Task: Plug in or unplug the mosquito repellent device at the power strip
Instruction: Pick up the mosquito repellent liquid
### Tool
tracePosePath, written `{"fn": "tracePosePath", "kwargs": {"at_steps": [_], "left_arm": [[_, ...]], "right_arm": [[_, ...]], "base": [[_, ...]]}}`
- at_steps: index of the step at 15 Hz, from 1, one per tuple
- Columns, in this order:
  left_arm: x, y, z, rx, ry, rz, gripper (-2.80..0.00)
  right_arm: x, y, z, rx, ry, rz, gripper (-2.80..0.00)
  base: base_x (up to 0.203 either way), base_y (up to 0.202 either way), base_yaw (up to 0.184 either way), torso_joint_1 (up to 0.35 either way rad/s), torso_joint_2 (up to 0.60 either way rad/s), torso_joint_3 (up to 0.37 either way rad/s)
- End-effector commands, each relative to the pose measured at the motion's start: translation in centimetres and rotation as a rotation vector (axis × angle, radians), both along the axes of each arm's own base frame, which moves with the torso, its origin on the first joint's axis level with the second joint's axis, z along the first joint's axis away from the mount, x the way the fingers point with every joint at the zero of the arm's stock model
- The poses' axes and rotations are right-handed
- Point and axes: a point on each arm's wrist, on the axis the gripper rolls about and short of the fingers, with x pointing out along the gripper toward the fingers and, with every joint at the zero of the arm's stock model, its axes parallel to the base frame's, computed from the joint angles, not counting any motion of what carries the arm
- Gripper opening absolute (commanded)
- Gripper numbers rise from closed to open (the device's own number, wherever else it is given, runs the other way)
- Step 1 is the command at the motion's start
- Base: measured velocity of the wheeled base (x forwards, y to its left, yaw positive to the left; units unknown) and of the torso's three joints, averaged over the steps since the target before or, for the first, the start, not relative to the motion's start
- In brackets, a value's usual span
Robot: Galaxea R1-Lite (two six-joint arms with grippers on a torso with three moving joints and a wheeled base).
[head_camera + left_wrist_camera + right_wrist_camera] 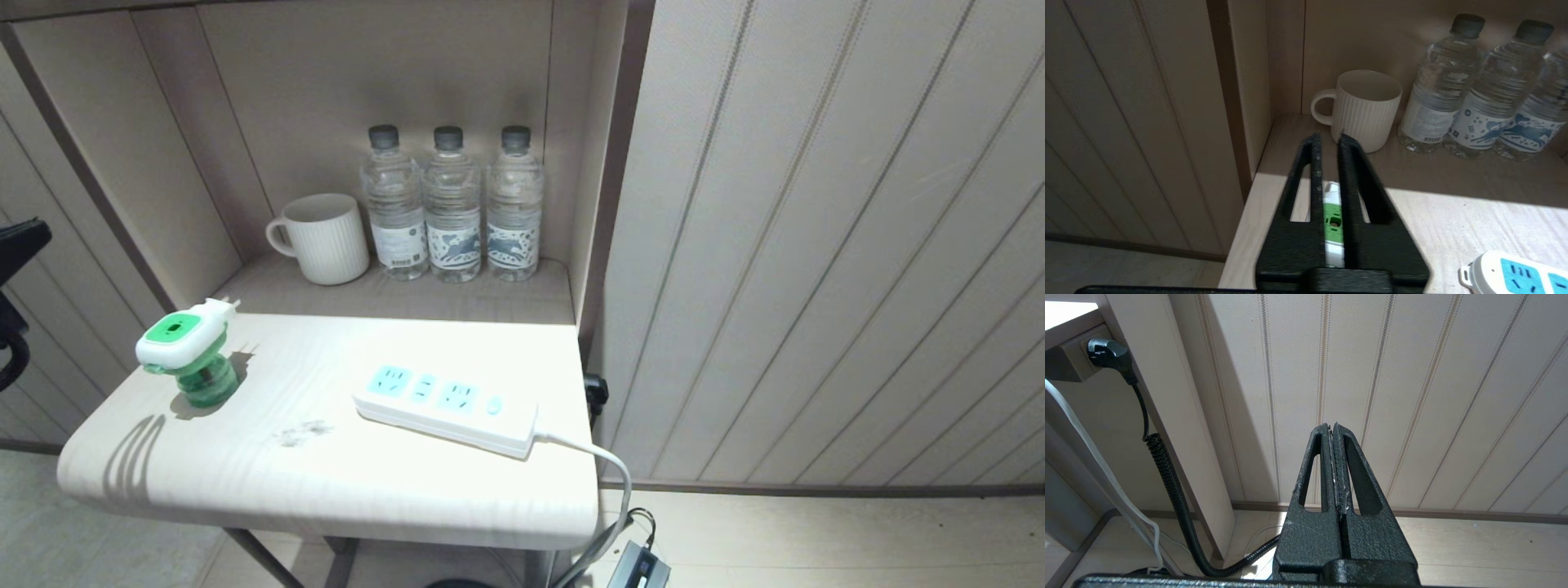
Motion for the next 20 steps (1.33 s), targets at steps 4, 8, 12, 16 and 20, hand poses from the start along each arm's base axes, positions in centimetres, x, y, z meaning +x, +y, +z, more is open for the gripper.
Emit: {"fn": "tracePosePath", "kwargs": {"at_steps": [4, 8, 12, 16, 20], "left_arm": [[1.3, -0.2, -1.9, 0.001, 0.005, 0.003, 0.00], [2.4, -0.3, -3.8, 0.036, -0.109, 0.067, 0.00], [2.5, -0.4, -5.1, 0.044, -0.070, 0.062, 0.00], [1.9, -1.4, -6.2, 0.049, -0.058, -0.020, 0.00], [2.5, -1.5, -6.8, 0.046, -0.047, -0.022, 0.00]], "right_arm": [[0.0, 0.0, 0.0, 0.000, -0.001, 0.000, -2.80], [0.0, 0.0, 0.0, 0.000, -0.001, 0.000, -2.80], [0.0, 0.0, 0.0, 0.000, -0.001, 0.000, -2.80], [0.0, 0.0, 0.0, 0.000, -0.001, 0.000, -2.80], [0.0, 0.0, 0.0, 0.000, -0.001, 0.000, -2.80]], "base": [[0.000, 0.000, 0.000, 0.000, 0.00, 0.000], [0.000, 0.000, 0.000, 0.000, 0.00, 0.000], [0.000, 0.000, 0.000, 0.000, 0.00, 0.000], [0.000, 0.000, 0.000, 0.000, 0.00, 0.000], [0.000, 0.000, 0.000, 0.000, 0.00, 0.000]]}}
